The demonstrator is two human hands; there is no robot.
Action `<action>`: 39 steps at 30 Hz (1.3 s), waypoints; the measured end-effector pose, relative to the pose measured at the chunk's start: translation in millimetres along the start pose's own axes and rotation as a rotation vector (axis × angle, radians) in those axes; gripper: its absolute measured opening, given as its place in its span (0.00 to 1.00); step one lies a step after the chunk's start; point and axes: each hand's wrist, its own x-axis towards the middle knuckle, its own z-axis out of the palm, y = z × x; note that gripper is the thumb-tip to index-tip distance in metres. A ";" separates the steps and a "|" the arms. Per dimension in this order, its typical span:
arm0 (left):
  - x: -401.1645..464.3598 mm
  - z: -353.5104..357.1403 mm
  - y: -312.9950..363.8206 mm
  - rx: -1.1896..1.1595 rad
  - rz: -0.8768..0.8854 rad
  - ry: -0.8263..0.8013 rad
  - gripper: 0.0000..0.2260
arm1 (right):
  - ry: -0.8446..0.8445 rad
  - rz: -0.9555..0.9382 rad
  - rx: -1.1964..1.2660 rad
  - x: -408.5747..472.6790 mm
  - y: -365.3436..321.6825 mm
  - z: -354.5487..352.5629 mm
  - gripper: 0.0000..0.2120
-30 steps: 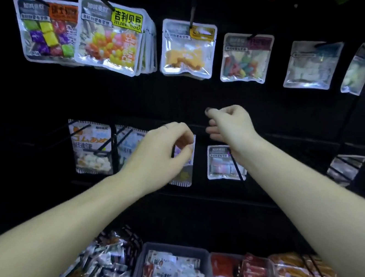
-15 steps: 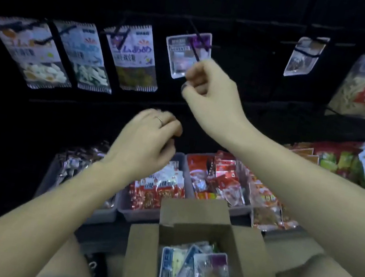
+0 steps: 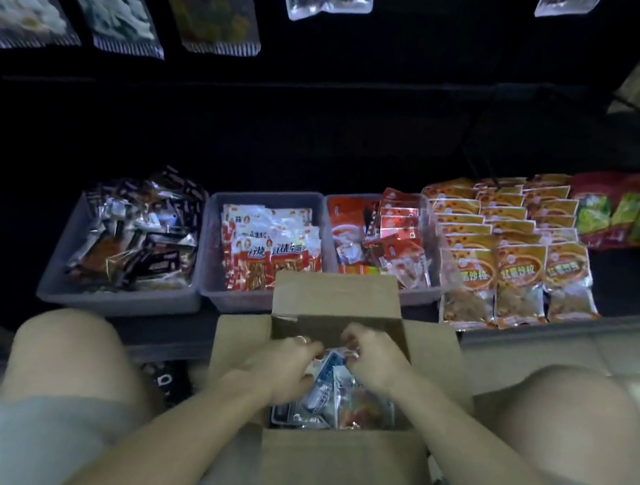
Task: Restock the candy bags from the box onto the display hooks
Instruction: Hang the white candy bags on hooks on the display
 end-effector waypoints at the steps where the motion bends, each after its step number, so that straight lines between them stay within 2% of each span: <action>1: 0.6 9.2 -1.1 0.038 -0.011 -0.014 0.17 | -0.048 0.019 -0.045 0.9 12.0 8.6 0.20; 5: 3.7 33.3 -5.8 0.186 -0.056 -0.025 0.18 | -0.188 0.063 -0.181 6.2 49.1 30.3 0.28; 8: 9.9 45.6 -9.7 0.206 -0.081 -0.068 0.19 | -0.183 0.069 -0.244 14.6 61.5 35.2 0.28; 12: 15.0 60.4 -14.1 0.227 -0.076 -0.119 0.26 | -0.202 -0.017 -0.336 22.1 66.2 44.7 0.35; 17: 22.0 65.3 -17.2 0.266 -0.086 -0.126 0.30 | -0.259 -0.021 -0.435 20.5 68.0 58.2 0.41; 19: 27.3 62.4 -16.9 0.283 -0.106 -0.120 0.32 | -0.209 -0.020 -0.455 21.4 66.2 59.2 0.38; 22: 35.1 58.5 -12.8 0.300 -0.139 -0.134 0.36 | -0.136 -0.022 -0.524 22.8 62.5 56.4 0.29; 26: 44.8 59.1 -3.6 0.243 -0.160 -0.187 0.35 | -0.118 -0.009 -0.535 24.6 61.0 52.0 0.20; 30: 51.6 60.8 -1.9 -0.009 -0.122 -0.183 0.38 | -0.144 -0.084 -0.370 19.8 45.5 38.7 0.12; 31: 52.1 61.3 -2.8 -0.109 -0.100 -0.157 0.35 | -0.157 -0.108 -0.274 18.0 41.5 35.8 0.10; 33: 51.4 59.7 -7.4 -0.332 -0.043 -0.078 0.21 | -0.146 -0.160 -0.054 14.6 36.0 31.1 0.07; 36: 43.8 45.3 -15.8 -0.414 0.012 0.015 0.06 | -0.091 -0.152 0.270 12.5 33.6 24.0 0.07; 39: 33.2 26.3 -26.1 -0.405 0.004 0.059 0.10 | -0.079 -0.009 0.393 22.9 41.1 20.5 0.15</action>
